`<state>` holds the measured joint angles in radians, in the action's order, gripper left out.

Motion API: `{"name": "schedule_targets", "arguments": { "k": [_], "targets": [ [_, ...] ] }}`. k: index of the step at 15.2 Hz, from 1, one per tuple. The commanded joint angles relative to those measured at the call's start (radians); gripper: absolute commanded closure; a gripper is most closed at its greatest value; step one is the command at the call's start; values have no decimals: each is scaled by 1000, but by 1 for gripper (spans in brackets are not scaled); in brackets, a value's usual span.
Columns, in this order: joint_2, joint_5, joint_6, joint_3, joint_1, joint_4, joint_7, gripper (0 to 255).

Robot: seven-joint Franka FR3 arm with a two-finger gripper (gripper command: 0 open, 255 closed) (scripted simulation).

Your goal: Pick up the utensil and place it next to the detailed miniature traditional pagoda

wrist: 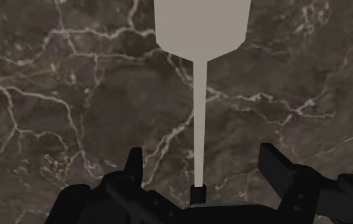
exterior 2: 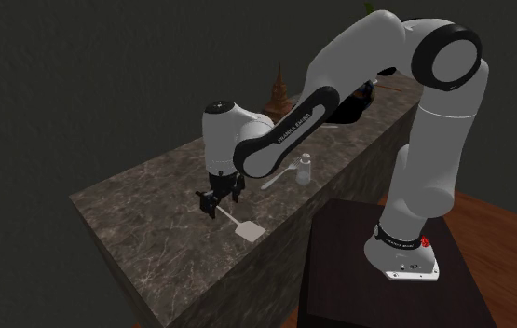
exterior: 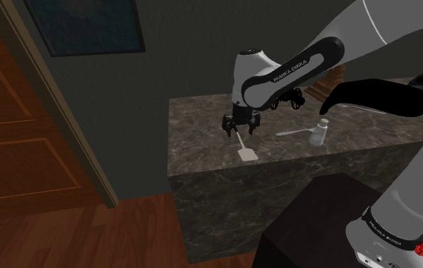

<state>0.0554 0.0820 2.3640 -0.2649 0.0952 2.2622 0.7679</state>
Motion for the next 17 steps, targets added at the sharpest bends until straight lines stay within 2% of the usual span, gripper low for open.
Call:
{"name": "schedule_targets", "arguments": {
  "k": [1, 7, 8, 17],
  "targets": [
    [8, 4, 9, 1, 0, 0, 2, 0],
    [8, 3, 8, 1, 0, 0, 2, 0],
    [8, 3, 8, 1, 0, 0, 2, 255],
    [8, 4, 9, 1, 0, 0, 2, 255]
  ]
}}
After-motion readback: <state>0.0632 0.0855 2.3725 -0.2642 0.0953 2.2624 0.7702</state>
